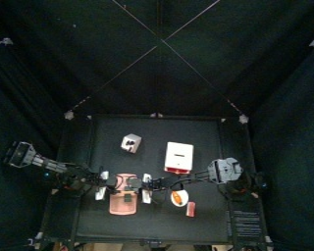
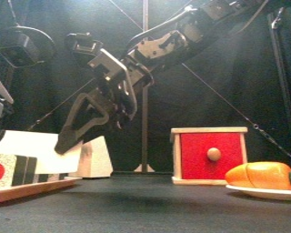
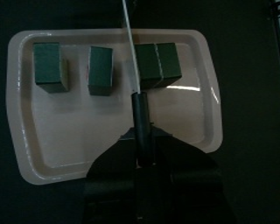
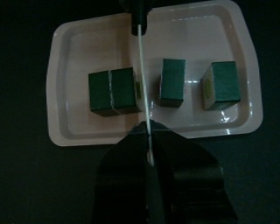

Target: Cut sushi roll

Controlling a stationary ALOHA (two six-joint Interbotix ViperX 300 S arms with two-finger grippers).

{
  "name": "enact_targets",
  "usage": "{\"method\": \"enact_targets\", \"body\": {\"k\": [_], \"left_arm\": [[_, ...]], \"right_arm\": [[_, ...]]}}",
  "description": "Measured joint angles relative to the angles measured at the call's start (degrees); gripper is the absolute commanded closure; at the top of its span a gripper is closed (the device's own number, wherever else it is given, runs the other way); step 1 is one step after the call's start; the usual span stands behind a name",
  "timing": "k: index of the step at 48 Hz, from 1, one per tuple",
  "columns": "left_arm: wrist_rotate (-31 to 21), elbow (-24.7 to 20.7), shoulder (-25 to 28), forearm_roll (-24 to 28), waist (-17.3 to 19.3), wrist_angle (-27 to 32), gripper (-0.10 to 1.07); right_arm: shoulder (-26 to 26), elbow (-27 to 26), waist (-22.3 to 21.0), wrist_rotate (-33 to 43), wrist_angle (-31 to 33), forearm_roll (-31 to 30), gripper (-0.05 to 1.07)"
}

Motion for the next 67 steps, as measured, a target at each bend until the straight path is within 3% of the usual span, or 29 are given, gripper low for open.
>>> {"method": "enact_targets", "body": {"k": [16,31,45,56,67], "left_arm": [[-0.1,-0.1,-6.9,0.5,-0.2,1.5,0.60],[-0.2,-0.1,-6.2,-2.8,-3.0,1.8,0.61],[-0.3,-1.7,-4.4,-6.1,-5.2,1.8,0.73],[-0.4,-5.7,-4.3,-1.8,-5.4,4.9,0.73],[-2.5,-11.2,-4.4,4.6,-3.0,13.4,0.73]], "right_arm": [[-2.2,0.4,0.1,-0.1,0.3,-0.6,0.78],[-2.2,0.4,1.3,0.0,-0.3,-0.6,0.78],[-2.3,0.6,1.7,0.0,-0.2,-0.3,0.78],[-4.5,1.1,1.8,0.0,1.8,0.2,0.78],[-6.5,1.1,1.8,0.0,3.5,0.3,0.78]]}}
